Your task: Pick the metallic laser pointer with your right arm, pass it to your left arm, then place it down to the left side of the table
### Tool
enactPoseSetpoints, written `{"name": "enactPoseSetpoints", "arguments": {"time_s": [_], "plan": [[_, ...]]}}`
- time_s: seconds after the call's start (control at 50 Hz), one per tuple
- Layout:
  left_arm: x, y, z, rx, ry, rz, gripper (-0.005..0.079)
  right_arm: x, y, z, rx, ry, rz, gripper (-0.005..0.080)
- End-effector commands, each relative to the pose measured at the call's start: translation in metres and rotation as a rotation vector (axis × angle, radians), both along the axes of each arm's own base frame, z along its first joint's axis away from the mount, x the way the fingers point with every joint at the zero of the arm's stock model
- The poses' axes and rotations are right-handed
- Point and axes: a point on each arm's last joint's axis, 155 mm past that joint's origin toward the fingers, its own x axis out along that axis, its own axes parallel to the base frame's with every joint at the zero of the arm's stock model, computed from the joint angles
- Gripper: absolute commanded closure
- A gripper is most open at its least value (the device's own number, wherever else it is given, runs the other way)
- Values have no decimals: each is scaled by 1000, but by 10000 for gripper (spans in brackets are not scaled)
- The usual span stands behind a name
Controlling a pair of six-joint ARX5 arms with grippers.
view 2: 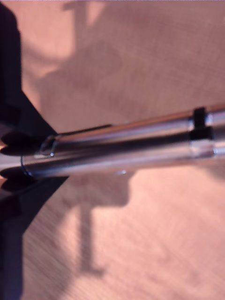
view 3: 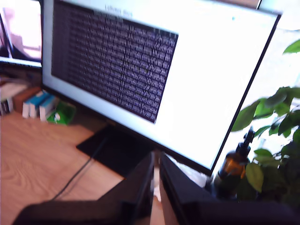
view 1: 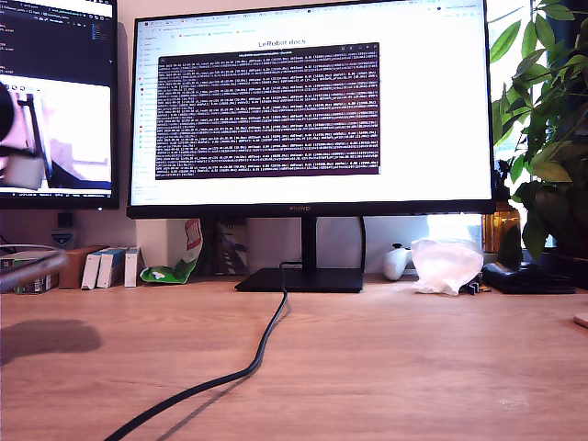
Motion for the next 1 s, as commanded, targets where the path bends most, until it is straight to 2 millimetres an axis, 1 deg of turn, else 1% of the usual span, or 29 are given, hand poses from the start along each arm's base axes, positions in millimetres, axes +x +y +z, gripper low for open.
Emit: {"name": "enactPoseSetpoints", "arguments": {"time_s": [0.0, 0.16, 0.3, 0.5, 0.62, 0.8, 0.84, 0.98], "plan": [[-2, 2, -1, 18, 56, -8, 765, -2, 2, -4, 8, 10, 12, 763], [-8, 8, 0, 63, 200, -8, 765, -8, 1, -2, 11, 2, 19, 763], [-11, 9, -3, 80, 254, 2, 765, -12, 0, 2, 16, -13, 19, 763], [-25, 15, -9, 104, 349, 26, 765, -15, 5, 1, 17, -7, 49, 763], [-30, 16, -9, 108, 377, 36, 765, -16, 8, 1, 20, -6, 71, 763], [-25, 21, -11, 137, 356, 48, 760, -17, 10, 1, 21, -6, 80, 763], [-24, 21, -11, 137, 350, 49, 733, -18, 12, 1, 22, -5, 90, 763], [-18, 20, -13, 136, 326, 66, 571, -18, 13, 1, 23, -5, 96, 763]]}}
